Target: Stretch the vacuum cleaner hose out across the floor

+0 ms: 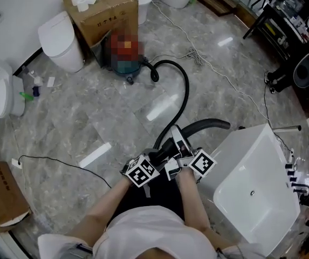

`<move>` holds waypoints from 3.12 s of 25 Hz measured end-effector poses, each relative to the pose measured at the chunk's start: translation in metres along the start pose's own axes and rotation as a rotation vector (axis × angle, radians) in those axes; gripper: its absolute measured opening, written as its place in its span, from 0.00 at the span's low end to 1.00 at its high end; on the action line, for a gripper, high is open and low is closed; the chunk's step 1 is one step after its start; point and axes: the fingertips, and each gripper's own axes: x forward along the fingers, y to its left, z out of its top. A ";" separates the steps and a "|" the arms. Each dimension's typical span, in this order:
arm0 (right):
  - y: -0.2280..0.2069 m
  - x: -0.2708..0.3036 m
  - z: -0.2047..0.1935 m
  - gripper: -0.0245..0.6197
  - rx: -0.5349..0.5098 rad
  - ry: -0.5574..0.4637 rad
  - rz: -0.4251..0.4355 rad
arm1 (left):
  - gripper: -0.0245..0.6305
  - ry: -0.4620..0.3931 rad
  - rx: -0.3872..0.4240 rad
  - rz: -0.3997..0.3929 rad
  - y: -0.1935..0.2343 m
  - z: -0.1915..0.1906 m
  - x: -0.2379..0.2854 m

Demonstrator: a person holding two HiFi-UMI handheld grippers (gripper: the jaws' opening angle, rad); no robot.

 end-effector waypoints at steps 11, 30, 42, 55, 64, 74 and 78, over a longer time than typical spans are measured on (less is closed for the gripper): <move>0.040 -0.018 -0.080 0.29 0.020 -0.048 -0.034 | 0.28 0.025 0.037 -0.030 -0.025 -0.065 -0.071; 0.080 -0.048 -0.172 0.29 -0.002 -0.039 -0.003 | 0.28 -0.011 0.021 -0.045 -0.068 -0.141 -0.121; 0.099 -0.065 -0.171 0.29 -0.056 -0.023 0.014 | 0.28 -0.060 0.060 -0.066 -0.088 -0.133 -0.123; 0.122 -0.164 -0.193 0.29 -0.066 -0.023 0.029 | 0.28 -0.054 0.076 -0.090 -0.191 -0.157 -0.120; 0.138 -0.249 -0.221 0.29 -0.061 -0.014 0.051 | 0.28 -0.042 0.090 -0.083 -0.276 -0.188 -0.118; 0.156 -0.332 -0.268 0.29 -0.039 -0.008 0.067 | 0.28 -0.030 0.086 -0.069 -0.361 -0.237 -0.128; 0.161 -0.358 -0.284 0.29 -0.024 -0.007 0.065 | 0.28 -0.019 0.082 -0.069 -0.387 -0.254 -0.133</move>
